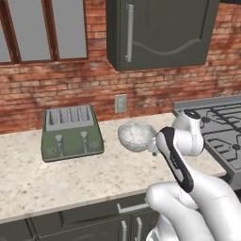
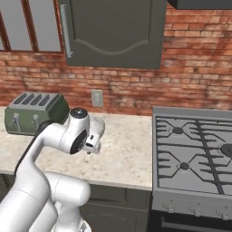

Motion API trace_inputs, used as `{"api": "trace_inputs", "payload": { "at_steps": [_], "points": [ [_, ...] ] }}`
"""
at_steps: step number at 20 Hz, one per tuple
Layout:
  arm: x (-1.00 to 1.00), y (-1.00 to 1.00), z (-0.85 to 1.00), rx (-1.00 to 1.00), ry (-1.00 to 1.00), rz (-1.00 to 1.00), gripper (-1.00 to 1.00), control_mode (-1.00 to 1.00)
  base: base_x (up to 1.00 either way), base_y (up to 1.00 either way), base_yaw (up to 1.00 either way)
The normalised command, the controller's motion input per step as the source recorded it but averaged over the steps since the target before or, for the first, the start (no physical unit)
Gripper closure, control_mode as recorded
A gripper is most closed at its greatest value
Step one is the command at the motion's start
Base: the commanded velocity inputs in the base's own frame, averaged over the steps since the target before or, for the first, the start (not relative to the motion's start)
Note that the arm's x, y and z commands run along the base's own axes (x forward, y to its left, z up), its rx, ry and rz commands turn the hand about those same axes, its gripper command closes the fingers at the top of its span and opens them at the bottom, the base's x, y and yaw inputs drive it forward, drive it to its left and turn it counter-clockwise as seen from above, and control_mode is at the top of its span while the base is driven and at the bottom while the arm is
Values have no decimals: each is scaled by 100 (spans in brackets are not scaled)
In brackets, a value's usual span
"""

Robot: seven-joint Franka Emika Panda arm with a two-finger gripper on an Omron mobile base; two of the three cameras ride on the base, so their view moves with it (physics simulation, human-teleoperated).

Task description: Pick the cup and bowl from the counter and place them on the counter next to the sink.

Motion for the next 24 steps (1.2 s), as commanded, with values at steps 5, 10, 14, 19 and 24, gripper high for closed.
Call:
{"api": "trace_inputs", "payload": {
  "at_steps": [5, 10, 14, 19, 24],
  "points": [
    [44, 0, 0, 0, 2, 0, -100, -100, 0, 0, 0],
    [25, -3, 10, 0, 15, -2, -100, -100, 0, 0, 0],
    [17, -20, 39, 0, 24, -7, -100, -100, 0, 0, 0],
    [3, -27, 25, 0, 11, -3, -100, -100, 0, 0, 0],
    [-8, -45, -16, 12, -11, -1, -100, -100, 0, 0, 0]
  ]
}}
